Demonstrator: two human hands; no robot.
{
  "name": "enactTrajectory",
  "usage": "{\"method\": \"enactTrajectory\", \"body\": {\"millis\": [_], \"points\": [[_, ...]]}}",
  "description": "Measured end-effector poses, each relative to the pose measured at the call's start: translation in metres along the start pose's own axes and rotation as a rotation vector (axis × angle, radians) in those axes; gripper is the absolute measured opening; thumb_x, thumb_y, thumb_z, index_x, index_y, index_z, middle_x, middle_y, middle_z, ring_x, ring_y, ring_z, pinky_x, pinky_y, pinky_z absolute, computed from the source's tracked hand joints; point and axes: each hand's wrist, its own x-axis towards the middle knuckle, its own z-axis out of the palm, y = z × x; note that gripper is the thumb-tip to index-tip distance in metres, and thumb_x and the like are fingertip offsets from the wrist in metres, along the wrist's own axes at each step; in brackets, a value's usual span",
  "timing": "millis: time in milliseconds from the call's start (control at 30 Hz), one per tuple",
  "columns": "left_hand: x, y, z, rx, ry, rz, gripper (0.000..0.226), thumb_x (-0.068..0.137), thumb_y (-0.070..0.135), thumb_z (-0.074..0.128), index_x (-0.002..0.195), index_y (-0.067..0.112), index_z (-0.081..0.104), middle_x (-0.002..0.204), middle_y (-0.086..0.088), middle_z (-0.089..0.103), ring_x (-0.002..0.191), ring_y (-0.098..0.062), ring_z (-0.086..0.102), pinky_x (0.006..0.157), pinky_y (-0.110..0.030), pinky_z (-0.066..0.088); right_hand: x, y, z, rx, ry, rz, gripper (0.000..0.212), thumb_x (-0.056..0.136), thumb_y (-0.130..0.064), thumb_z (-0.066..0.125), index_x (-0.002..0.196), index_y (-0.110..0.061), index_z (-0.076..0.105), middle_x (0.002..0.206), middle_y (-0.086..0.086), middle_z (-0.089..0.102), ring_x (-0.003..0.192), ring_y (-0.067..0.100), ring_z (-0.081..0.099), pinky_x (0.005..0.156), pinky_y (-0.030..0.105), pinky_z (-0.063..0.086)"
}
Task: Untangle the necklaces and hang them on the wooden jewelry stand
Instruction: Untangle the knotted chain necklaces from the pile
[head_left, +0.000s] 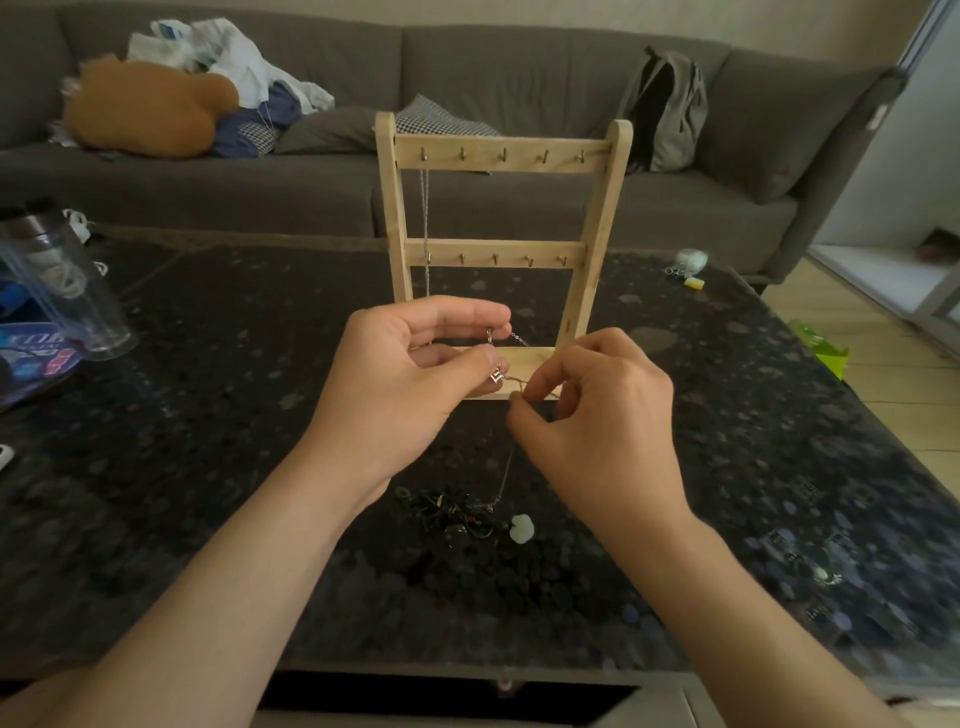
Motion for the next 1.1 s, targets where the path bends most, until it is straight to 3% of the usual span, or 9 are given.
{"method": "enactTrajectory", "body": {"millis": [200,267,367,500,667,767,967,1100], "points": [[0.002,-0.001,-0.002,0.065,0.006,0.038,0.035,0.097,-0.004,0.073,0.119,0.023,0.081,0.112,0.008,0.082,0.1,-0.017,0.08,0.093,-0.041,0.065,0.003,0.0,-0.003,0.007,0.005,0.006,0.018,0.082,-0.006,0.079,0.079,-0.023,0.074,0.09,-0.011,0.064,0.067,0.006,0.061,0.071,0.003,0.043],[0.002,0.0,-0.002,0.122,0.013,0.07,0.036,0.096,-0.004,0.074,0.118,0.024,0.081,0.11,0.011,0.082,0.099,-0.015,0.08,0.093,-0.039,0.065,0.006,-0.004,-0.008,0.108,-0.069,0.098,0.019,0.091,-0.01,0.073,0.077,-0.024,0.073,0.073,-0.011,0.067,0.065,0.004,0.066,0.063,0.006,0.047],[0.002,0.0,-0.002,0.216,0.045,0.11,0.037,0.092,-0.003,0.076,0.112,0.028,0.083,0.105,0.017,0.081,0.098,-0.009,0.078,0.09,-0.032,0.065,0.011,-0.009,-0.016,0.413,-0.184,0.341,0.025,0.101,-0.011,0.06,0.079,-0.016,0.071,0.06,0.001,0.069,0.047,0.008,0.061,0.044,0.017,0.044],[0.0,0.001,0.0,0.272,0.079,0.132,0.037,0.092,-0.003,0.076,0.107,0.03,0.084,0.102,0.02,0.081,0.097,-0.004,0.077,0.087,-0.026,0.065,0.016,-0.012,-0.023,0.627,-0.232,0.514,0.028,0.106,-0.011,0.049,0.084,-0.013,0.065,0.072,0.005,0.068,0.049,0.019,0.062,0.04,0.023,0.036],[-0.002,-0.001,0.0,0.342,0.167,0.174,0.027,0.092,0.007,0.081,0.102,0.032,0.086,0.087,0.014,0.081,0.067,-0.012,0.069,0.066,-0.019,0.057,0.019,-0.009,-0.027,0.823,-0.268,0.657,0.029,0.097,-0.005,0.04,0.082,-0.017,0.062,0.085,0.005,0.064,0.049,0.017,0.05,0.041,0.024,0.027],[-0.002,-0.002,-0.002,0.387,0.181,0.166,0.024,0.09,0.011,0.086,0.101,0.033,0.086,0.085,0.017,0.08,0.068,-0.014,0.069,0.067,-0.023,0.06,0.019,-0.007,-0.028,0.952,-0.324,0.683,0.03,0.093,-0.006,0.04,0.077,-0.02,0.06,0.089,0.006,0.06,0.05,0.015,0.043,0.043,0.025,0.024],[-0.002,0.001,0.003,0.107,0.144,-0.019,0.018,0.088,0.01,0.088,0.098,0.025,0.085,0.093,0.009,0.083,0.091,-0.011,0.08,0.084,-0.03,0.065,0.018,-0.007,-0.028,0.998,-0.393,0.685,0.031,0.095,-0.005,0.038,0.079,-0.019,0.06,0.084,0.004,0.057,0.047,0.013,0.041,0.04,0.023,0.02],[-0.004,0.0,0.01,-0.113,0.182,-0.134,0.016,0.088,0.005,0.086,0.099,0.017,0.083,0.095,-0.003,0.083,0.095,-0.019,0.081,0.09,-0.04,0.065,0.016,-0.009,-0.027,0.919,-0.393,0.704,0.027,0.1,-0.006,0.037,0.089,-0.017,0.059,0.077,0.004,0.057,0.047,0.016,0.048,0.037,0.022,0.023]]}}
